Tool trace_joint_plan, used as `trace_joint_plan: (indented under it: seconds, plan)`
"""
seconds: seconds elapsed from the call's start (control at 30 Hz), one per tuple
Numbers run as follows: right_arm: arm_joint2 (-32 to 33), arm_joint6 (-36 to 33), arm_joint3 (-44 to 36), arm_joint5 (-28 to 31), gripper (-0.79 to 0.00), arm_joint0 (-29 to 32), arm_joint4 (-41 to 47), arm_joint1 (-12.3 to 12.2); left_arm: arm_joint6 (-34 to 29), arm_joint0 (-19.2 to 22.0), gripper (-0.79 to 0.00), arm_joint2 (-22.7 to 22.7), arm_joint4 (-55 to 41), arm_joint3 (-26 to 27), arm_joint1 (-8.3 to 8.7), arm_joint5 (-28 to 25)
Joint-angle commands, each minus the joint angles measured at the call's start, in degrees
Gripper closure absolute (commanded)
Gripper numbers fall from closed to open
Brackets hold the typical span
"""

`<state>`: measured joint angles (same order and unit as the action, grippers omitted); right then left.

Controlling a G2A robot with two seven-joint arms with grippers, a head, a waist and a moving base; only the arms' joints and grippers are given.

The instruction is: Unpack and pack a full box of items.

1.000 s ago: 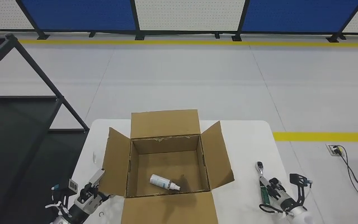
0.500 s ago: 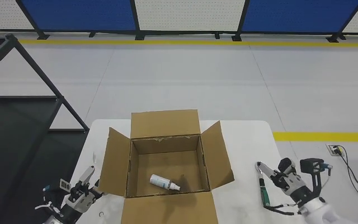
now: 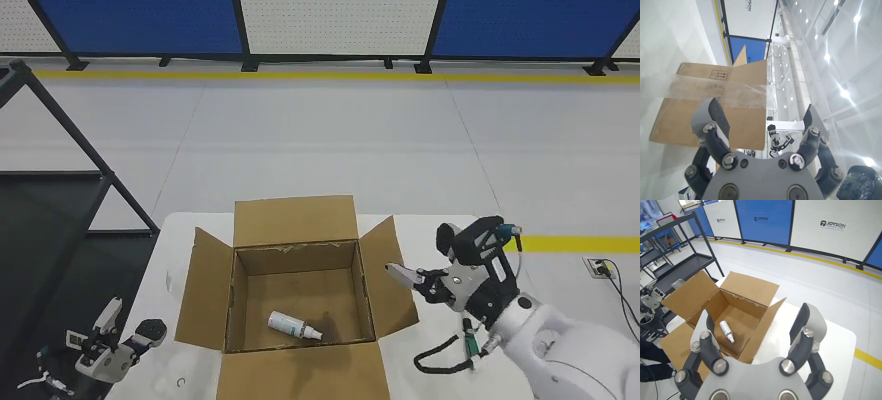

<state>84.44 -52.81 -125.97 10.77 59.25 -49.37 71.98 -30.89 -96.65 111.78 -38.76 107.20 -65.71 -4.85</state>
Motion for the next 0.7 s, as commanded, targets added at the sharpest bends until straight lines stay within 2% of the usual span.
trace_joint_plan:
  seconds: [0.0, 0.07, 0.57, 0.67]
  plan:
    - [-4.7, -3.5, 2.2, -1.7, -0.785, -6.0, 1.1, 0.3, -0.2, -0.1, -0.785, 0.9, -1.1, -0.8, -0.01, -0.1]
    - [-7.3, -6.1, 3.7, -3.3, -0.785, -9.0, 1.2, 0.4, -0.2, 0.1, -0.785, 1.7, -1.8, -1.4, 0.01, 0.1]
    - [-7.3, -6.1, 3.7, -3.3, -0.785, -9.0, 1.2, 0.4, -0.2, 0.4, -0.785, 2.6, -2.3, -2.1, 0.04, 0.4]
    - [-9.7, -3.0, 4.9, -1.5, -0.785, -8.8, 1.5, 0.6, 0.0, 0.4, -0.785, 2.3, -1.9, -1.8, 0.04, 0.7]
